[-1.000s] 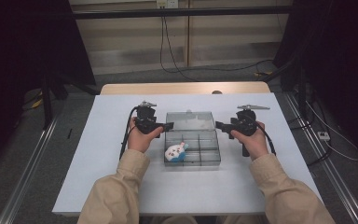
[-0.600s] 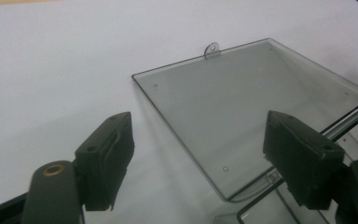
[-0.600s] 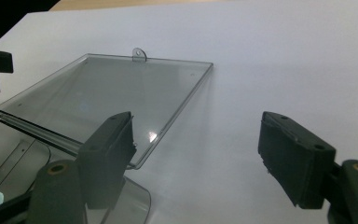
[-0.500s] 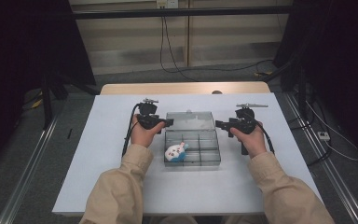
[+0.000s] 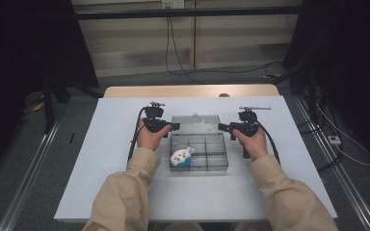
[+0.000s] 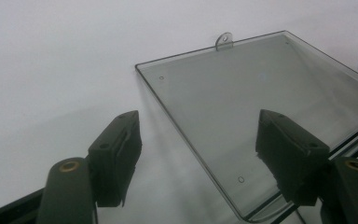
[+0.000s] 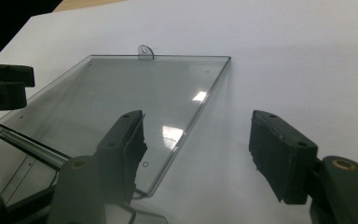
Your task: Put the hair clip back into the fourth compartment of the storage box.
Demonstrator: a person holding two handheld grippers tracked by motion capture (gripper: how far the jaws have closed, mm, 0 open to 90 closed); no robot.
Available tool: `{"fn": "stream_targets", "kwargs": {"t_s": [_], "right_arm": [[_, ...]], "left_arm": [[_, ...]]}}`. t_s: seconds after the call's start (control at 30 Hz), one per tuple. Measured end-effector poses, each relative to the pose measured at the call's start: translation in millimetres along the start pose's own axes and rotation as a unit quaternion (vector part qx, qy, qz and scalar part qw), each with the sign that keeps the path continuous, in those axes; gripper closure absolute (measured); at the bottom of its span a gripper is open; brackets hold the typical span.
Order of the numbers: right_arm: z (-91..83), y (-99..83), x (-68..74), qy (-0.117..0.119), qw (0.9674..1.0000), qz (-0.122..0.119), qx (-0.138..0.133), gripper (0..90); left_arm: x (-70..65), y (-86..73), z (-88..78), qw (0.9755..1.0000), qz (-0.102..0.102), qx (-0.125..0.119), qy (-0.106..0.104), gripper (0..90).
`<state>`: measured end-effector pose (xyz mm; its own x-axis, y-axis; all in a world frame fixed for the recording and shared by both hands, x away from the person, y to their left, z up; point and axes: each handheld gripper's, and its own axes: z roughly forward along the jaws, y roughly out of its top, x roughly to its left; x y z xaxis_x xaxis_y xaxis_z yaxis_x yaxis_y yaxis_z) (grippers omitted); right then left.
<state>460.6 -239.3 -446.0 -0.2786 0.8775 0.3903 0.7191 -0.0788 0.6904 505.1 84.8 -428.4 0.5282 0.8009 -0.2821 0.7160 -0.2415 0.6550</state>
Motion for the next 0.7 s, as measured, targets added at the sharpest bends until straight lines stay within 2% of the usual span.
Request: {"fn": "stream_targets", "kwargs": {"t_s": [0.23, 0.37, 0.6, 0.7], "right_arm": [[15.5, -1.1, 5.3, 0.004, 0.9999, 0.012, 0.008, 39.2], [17.0, -0.4, 4.0, 0.008, 0.9997, 0.02, 0.01, 42.0], [18.8, -0.5, 0.6, 0.018, 0.999, 0.04, 0.012, 44.7], [19.8, -0.7, 0.8, 0.023, 0.9989, 0.039, 0.01, 45.9]], "left_arm": [[0.6, -2.0, 8.0, 0.9998, -0.005, 0.014, -0.009, 34.6], [1.0, -2.0, 11.9, 0.9995, -0.016, 0.013, -0.024, 34.1], [-3.2, -0.2, 18.2, 0.9991, -0.028, 0.013, -0.029, 34.9], [-0.9, 0.0, 19.0, 0.9986, -0.036, 0.017, -0.034, 34.9]]}}
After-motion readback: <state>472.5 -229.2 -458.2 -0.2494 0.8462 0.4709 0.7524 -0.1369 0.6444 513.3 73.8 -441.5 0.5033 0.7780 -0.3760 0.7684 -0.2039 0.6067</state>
